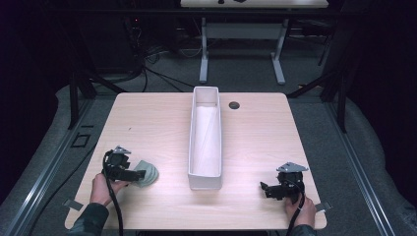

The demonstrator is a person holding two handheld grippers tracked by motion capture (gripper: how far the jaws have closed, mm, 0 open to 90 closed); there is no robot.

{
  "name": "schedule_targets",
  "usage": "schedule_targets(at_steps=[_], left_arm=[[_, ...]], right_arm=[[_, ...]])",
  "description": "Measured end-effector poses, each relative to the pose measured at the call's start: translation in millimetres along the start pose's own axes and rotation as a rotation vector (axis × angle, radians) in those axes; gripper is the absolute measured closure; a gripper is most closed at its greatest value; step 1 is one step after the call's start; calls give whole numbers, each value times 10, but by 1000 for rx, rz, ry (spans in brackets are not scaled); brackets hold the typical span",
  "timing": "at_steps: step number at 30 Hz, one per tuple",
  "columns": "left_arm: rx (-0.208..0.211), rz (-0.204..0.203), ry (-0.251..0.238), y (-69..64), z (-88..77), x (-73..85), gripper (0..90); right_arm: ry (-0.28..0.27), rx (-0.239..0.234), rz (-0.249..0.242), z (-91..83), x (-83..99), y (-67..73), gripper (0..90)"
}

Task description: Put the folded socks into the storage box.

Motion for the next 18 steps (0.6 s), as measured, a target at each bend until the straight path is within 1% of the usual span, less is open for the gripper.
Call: schedule_targets(at_steps=[1, 2, 3, 4, 5, 6, 7, 8, 9, 10, 11, 12, 13, 14, 15, 16, 18], left_arm=[[0, 0, 0, 0, 0, 0, 292], [3, -6, 4, -5, 10, 3, 292], [4, -17, 17, -10, 29, 12, 357], [17, -28, 26, -21, 42, 20, 386], [17, -28, 26, -21, 42, 20, 411], [35, -52, 35, -30, 59, 32, 430], [35, -52, 35, -30, 59, 32, 454], [51, -60, 36, -36, 60, 38, 492], [69, -89, 26, -49, 64, 43, 512], [69, -89, 26, -49, 64, 43, 545], [89, -98, 19, -58, 63, 50, 573], [89, -98, 19, -58, 63, 50, 592], [95, -99, 16, -66, 61, 52, 592], [93, -95, 17, -86, 56, 49, 646], [93, -95, 17, -86, 56, 49, 662], [87, -74, 20, -100, 52, 42, 662], [63, -39, 29, -128, 46, 29, 729]], right_arm=[[0, 0, 0, 0, 0, 0, 0], [0, 0, -1, 0, 0, -1, 0], [0, 0, 0, 0, 0, 0, 0], [0, 0, 0, 0, 0, 0, 0], [0, 0, 0, 0, 0, 0, 0], [0, 0, -1, 0, 0, -1, 0], [0, 0, -1, 0, 0, -1, 0], [0, 0, 0, 0, 0, 0, 0], [0, 0, 0, 0, 0, 0, 0], [0, 0, 0, 0, 0, 0, 0], [0, 0, 0, 0, 0, 0, 0], [0, 0, 0, 0, 0, 0, 0], [0, 0, 0, 0, 0, 0, 0], [0, 1, 0, 0, 0, 0, 0], [0, 1, 0, 0, 0, 0, 0], [0, 1, 0, 0, 0, 0, 0], [0, 1, 0, 0, 0, 1, 0]])
Point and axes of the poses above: each handheld gripper's, and its own axes: z roughly forward along the jaws, x roughly out of its underside, y roughly to its left, the point moved 8 cm from there along z, roughly forward along the jaws, and after that the axes turned 1 degree about -x, right-handed, at the moved point
